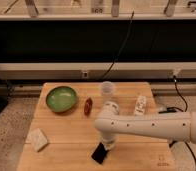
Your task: Push the eraser across the table
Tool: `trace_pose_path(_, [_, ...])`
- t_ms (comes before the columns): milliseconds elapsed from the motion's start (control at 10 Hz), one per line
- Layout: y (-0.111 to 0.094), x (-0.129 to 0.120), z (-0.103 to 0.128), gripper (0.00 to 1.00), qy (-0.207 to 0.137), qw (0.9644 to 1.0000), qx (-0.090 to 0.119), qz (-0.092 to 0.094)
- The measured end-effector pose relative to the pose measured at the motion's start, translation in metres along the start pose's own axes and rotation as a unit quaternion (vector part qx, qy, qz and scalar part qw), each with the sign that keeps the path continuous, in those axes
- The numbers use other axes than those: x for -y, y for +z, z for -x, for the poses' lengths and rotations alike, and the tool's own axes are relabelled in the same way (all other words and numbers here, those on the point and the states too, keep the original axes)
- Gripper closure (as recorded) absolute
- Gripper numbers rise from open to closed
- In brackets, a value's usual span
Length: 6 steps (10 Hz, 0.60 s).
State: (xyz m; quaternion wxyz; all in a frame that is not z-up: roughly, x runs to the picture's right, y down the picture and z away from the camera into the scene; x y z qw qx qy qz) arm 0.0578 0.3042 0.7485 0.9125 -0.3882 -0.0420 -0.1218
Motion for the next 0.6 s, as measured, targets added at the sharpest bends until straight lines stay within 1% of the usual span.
trace_pose_path(300, [0.0004, 0.0028, 0.0057, 0.99, -0.009, 0.9999, -0.006, -0.001])
trace_pose_path(600, [0.0, 0.0019, 0.0054, 0.99, -0.007, 1.0, -0.005, 0.0])
